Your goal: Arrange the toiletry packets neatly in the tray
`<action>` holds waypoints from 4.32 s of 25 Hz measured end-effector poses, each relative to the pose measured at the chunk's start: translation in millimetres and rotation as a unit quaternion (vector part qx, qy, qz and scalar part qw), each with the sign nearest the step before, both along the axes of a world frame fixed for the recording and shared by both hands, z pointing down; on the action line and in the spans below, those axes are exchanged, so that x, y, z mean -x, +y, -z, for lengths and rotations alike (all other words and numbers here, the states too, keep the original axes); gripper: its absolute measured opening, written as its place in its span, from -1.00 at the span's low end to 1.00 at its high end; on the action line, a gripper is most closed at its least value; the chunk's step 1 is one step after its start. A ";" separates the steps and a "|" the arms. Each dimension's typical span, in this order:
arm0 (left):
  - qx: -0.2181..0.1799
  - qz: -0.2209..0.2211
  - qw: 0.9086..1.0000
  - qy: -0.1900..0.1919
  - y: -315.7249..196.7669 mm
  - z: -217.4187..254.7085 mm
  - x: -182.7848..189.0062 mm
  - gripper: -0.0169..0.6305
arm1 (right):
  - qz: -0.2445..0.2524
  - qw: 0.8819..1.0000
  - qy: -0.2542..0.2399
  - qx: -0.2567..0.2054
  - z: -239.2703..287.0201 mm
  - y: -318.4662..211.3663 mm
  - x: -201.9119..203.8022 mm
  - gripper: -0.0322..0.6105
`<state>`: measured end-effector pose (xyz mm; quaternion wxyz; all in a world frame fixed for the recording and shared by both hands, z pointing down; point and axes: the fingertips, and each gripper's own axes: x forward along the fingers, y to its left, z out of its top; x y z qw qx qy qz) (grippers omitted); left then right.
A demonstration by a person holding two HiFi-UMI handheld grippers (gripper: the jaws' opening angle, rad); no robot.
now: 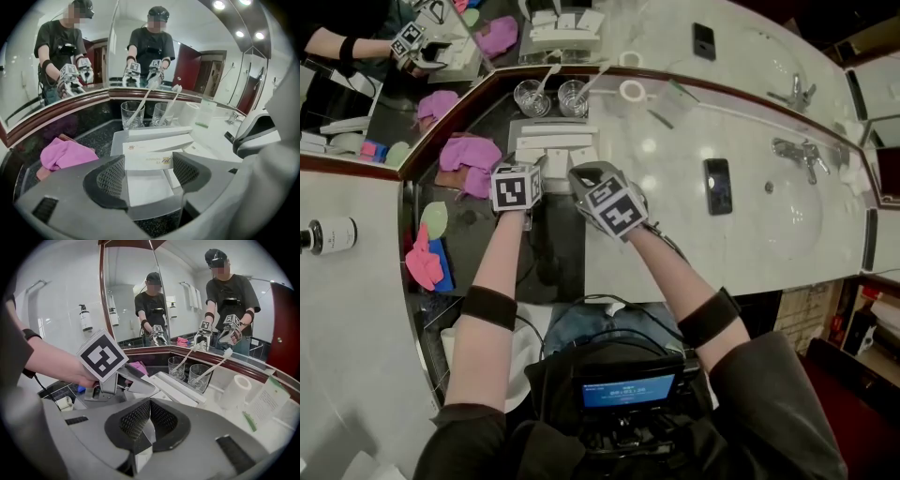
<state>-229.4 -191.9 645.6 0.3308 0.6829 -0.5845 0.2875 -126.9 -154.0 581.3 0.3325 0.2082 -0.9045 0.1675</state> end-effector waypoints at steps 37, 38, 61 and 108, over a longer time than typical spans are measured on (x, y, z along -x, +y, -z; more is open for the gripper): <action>-0.129 -0.052 0.990 -0.033 104.7 119.6 -56.6 -0.95 | 0.024 0.999 -0.015 -0.047 51.6 35.0 -67.3 -0.86; -0.133 -0.055 0.989 -0.030 111.1 124.4 -61.7 -0.95 | 0.024 0.998 -0.015 -0.048 52.9 37.7 -73.2 -0.86; -0.172 -0.017 0.985 0.015 223.2 160.4 -145.3 -0.95 | 0.071 0.996 -0.015 -0.051 48.1 114.9 -174.3 -0.86; -0.139 0.030 0.987 0.080 230.9 108.9 -96.3 -0.95 | 0.651 0.645 0.341 -0.210 -135.8 106.8 -89.0 0.43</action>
